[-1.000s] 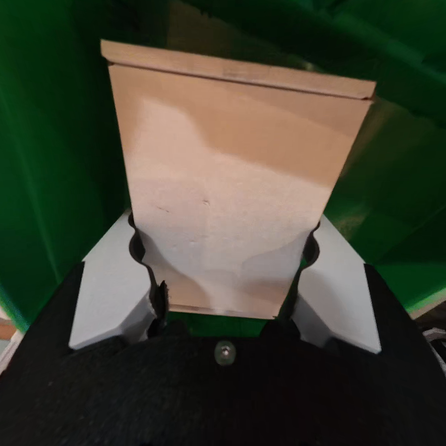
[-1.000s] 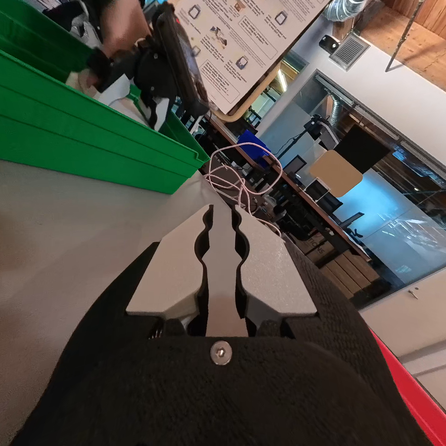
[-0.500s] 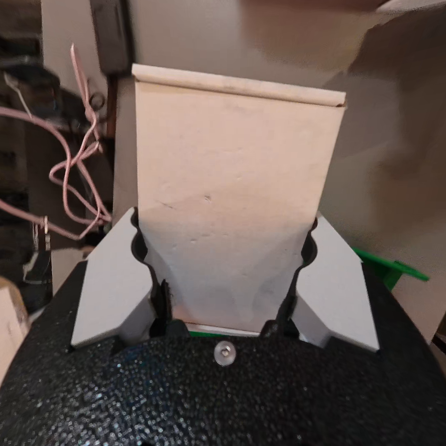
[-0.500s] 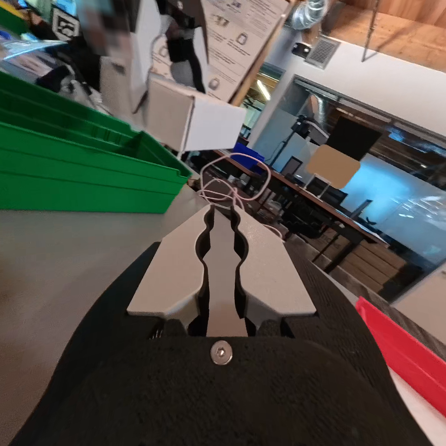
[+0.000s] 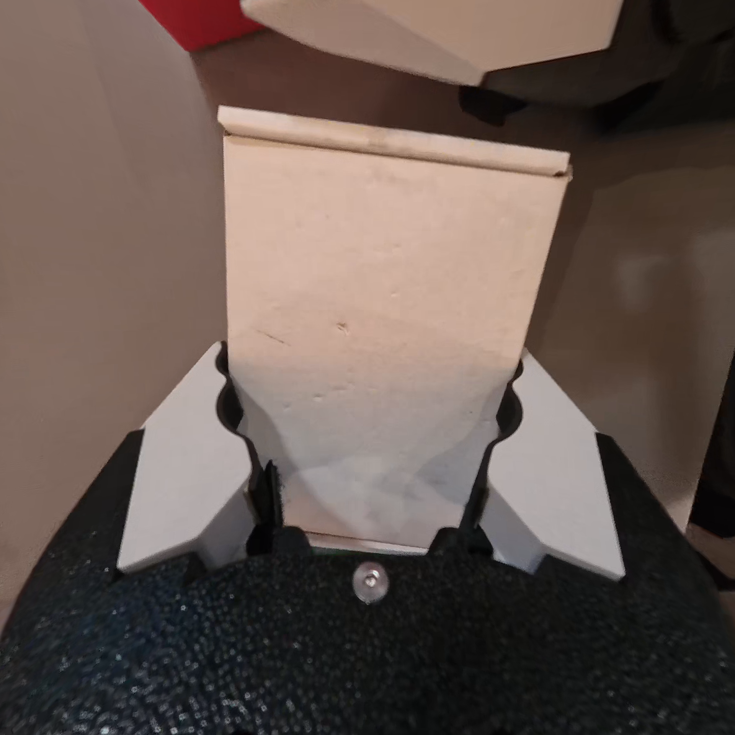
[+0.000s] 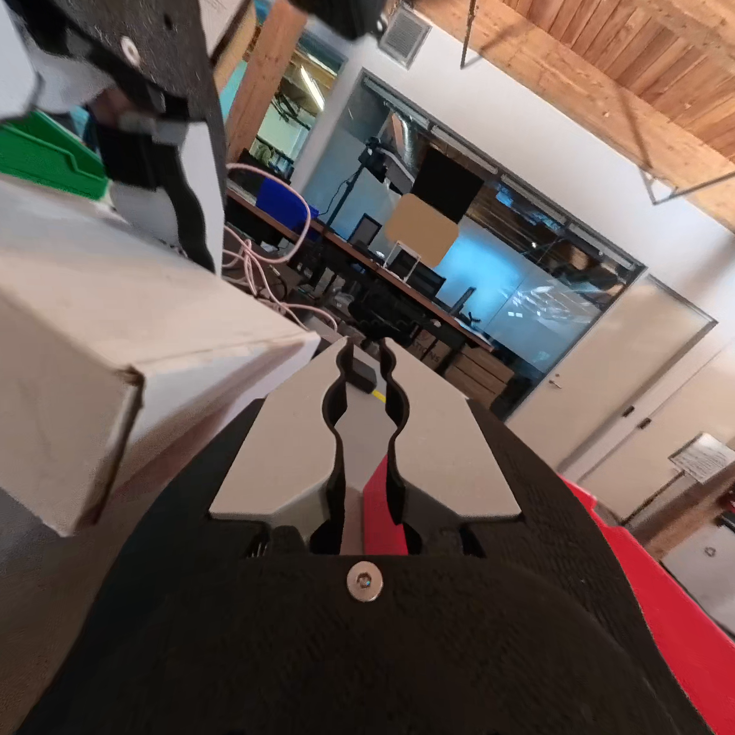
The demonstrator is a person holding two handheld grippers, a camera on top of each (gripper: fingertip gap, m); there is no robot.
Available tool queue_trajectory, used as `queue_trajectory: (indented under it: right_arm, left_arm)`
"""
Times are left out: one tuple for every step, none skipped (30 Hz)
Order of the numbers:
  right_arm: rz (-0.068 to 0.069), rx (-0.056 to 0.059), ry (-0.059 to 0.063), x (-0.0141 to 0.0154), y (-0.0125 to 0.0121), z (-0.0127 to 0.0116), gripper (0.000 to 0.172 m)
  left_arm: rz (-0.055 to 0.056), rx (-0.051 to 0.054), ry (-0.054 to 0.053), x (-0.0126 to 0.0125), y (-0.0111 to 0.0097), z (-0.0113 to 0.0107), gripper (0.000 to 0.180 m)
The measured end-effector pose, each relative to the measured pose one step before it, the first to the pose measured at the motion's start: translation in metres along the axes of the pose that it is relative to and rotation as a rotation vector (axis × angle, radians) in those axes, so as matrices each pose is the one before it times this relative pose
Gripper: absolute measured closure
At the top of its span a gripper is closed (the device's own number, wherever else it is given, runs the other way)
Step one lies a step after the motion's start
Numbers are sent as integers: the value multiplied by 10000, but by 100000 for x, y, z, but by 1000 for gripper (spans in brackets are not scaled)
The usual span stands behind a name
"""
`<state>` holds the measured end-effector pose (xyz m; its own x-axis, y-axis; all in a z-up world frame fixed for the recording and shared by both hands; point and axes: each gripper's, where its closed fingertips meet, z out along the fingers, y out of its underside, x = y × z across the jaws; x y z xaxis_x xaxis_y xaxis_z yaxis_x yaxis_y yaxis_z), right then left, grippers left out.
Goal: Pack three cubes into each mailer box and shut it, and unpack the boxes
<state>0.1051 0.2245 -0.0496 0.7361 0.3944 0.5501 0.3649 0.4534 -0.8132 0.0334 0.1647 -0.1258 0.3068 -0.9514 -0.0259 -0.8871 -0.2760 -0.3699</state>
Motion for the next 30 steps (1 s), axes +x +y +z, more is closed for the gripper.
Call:
queue_trajectory:
  right_arm:
    - [-111,447,-169,-93,-442,-470,160]
    - [-107,600,-122,-53,-699,-610,160]
    - [-105,539,-70,9,-681,-609,160]
    - [-67,402,-116,-67,-542,-479,159]
    - [-49,298,-132,-120,-388,-351,157]
    - [-14,204,-88,-82,-239,-205,156]
    - [71,120,-89,-80,-94,-73,155]
    - [146,55,-126,-148,-27,36,154]
    - [163,20,-157,-203,18,92,152]
    - [114,35,-144,-213,-41,74,151]
    - [42,47,-122,-189,-104,46,150]
    - [-6,61,-79,-143,-169,-23,150]
    - [-39,82,-81,-144,-274,-44,149]
    - [-82,92,-101,-180,-306,-71,148]
    - [-113,102,-82,-158,-350,-76,147]
    - [-123,98,-109,-206,-343,-63,146]
    - [-119,95,-170,-316,-306,-33,144]
    - [-107,75,-237,-430,-287,-4,141]
    - [-109,65,-323,-574,-294,6,138]
    - [-171,99,-391,-688,-364,-11,137]
    - [-331,72,-591,-935,-325,-3,137]
    - [-303,-60,-903,-1323,-82,28,136]
    - [-77,-249,-1027,-1465,195,95,133]
    - [42,-285,-779,-1107,128,103,123]
    - [-57,-91,-433,-648,-320,-2,119]
    - [-191,175,-192,-385,-711,-99,118]
    - [-118,340,-51,-232,-706,-87,119]
    - [-3,177,-175,-392,-225,25,119]
    - [82,-159,-261,-418,347,102,116]
    - [120,-290,-277,-382,545,131,111]
  left_arm:
    - [-176,130,31,170,-142,428,49]
    - [-236,197,-21,86,-122,364,49]
    - [-236,184,-49,52,-27,353,49]
    - [-159,115,-52,68,154,353,49]
    - [-90,35,-53,102,307,365,49]
    - [-54,-18,-35,125,375,385,49]
    - [-22,-34,-37,103,373,396,49]
    - [-16,15,-70,43,279,387,48]
    - [-29,188,-91,-8,-18,343,49]
    - [-20,501,-97,15,-507,230,50]
    - [-12,689,93,337,-721,0,53]
    - [-80,806,98,370,-850,-219,43]
    - [-157,660,-48,128,-628,-366,40]
    - [-182,520,-210,-126,-373,-432,37]
    - [-184,396,-256,-186,-107,-433,33]
    - [-166,178,-357,-375,282,-303,30]
    - [-11,-111,-371,-434,765,-124,27]
    - [88,-387,-422,-548,1216,50,24]
    - [130,-544,-351,-506,1400,216,21]
    - [-27,-326,-92,-126,979,307,21]
    - [-450,225,163,115,-74,131,21]
    - [-292,179,121,-2,-13,49,21]
    - [-179,65,155,75,156,47,21]
    - [-125,-115,177,125,346,62,21]
    - [6,-7,75,40,76,-52,21]
    - [157,-131,13,46,251,-61,21]
    - [114,-30,-41,27,74,-52,21]
    - [84,-26,-13,48,111,-34,21]
    - [52,3,9,57,98,-24,21]
    - [86,-36,37,109,178,-23,21]
